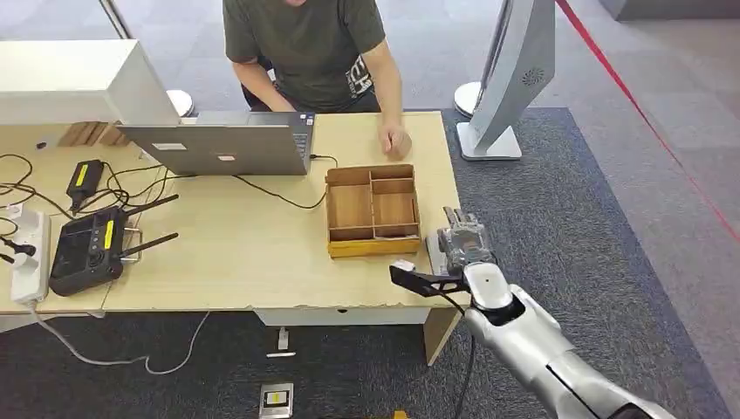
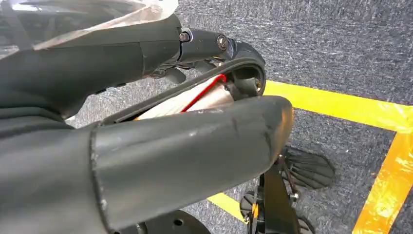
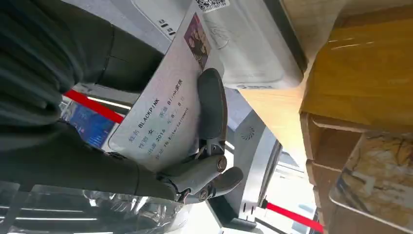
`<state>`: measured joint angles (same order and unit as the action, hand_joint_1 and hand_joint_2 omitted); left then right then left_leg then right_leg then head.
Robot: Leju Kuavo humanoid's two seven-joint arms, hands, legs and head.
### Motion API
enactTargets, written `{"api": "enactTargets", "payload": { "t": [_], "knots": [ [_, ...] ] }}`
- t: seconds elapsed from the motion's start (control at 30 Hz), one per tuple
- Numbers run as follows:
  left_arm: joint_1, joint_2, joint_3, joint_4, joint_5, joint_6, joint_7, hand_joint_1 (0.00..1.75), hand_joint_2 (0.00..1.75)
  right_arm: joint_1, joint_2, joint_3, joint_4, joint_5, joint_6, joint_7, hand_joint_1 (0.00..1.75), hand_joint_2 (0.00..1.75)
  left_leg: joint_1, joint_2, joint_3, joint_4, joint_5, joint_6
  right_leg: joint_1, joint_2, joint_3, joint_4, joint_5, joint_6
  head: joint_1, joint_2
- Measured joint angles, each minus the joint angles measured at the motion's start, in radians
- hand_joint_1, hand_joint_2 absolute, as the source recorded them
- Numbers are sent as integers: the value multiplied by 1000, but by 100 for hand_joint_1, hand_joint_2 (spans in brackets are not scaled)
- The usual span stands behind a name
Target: Pass the card to the sensor for recognition and then transmit it.
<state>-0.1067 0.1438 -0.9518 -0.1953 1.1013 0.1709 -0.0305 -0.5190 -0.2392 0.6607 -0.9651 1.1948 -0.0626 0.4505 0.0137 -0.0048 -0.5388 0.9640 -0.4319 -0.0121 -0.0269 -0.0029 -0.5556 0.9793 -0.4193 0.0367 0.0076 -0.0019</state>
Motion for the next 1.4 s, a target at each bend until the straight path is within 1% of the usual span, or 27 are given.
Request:
{"api": "enactTargets", "payload": {
  "t": [0.5, 1.4],
  "knots": [
    [0, -2, 0, 0, 3, 7, 12, 0, 0, 3, 10, -10, 19, 3, 1, -3, 175, 175, 0, 0, 0, 0, 0, 0, 0, 0, 0, 0, 0, 0, 0, 0],
    [0, -5, 0, 0, 6, 10, 3, 0, 0, 2, 26, -19, 37, 8, -1, -11, 175, 175, 0, 0, 1, 0, 0, 0, 0, 0, 1, 0, 0, 0, 0, 0]
  ]
}}
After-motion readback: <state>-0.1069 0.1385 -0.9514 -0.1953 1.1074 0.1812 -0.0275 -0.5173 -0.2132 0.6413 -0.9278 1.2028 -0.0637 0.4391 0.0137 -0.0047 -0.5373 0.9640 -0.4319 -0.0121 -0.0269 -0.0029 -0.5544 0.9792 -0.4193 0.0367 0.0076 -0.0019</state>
